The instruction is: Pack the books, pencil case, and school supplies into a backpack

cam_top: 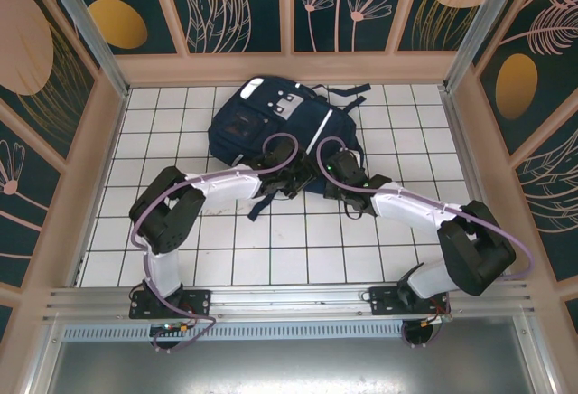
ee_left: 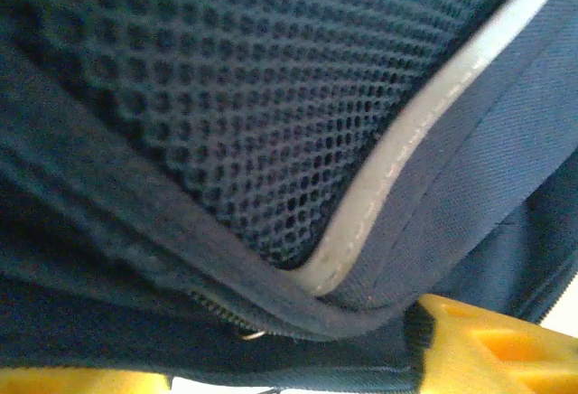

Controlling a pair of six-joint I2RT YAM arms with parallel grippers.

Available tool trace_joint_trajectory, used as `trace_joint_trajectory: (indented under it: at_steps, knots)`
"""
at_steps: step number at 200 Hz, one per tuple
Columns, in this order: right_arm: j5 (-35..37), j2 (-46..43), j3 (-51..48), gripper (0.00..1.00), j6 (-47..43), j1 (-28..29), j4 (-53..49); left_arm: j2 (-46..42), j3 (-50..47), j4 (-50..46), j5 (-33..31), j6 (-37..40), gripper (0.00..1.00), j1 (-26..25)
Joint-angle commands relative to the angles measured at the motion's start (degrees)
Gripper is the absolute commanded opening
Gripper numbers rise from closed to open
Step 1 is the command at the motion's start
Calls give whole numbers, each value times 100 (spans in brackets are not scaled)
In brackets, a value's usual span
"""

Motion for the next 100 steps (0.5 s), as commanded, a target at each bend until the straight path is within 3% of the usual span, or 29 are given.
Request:
trace_joint_trajectory:
  at_steps: [1, 25, 37, 100]
  knots:
    - [-201, -246, -85, 0, 37, 11, 58, 249, 215, 454, 45, -320, 53, -71]
    - [-165, -233, -109, 0, 59, 18, 39, 120, 46, 247, -134, -341, 14, -67]
    - [-141, -209, -114, 0, 64, 12, 39, -25, -66, 75, -295, -327, 0, -59]
    - [87, -45, -16, 0, 29, 13, -178, -1234, -1364, -516, -735, -95, 0, 549]
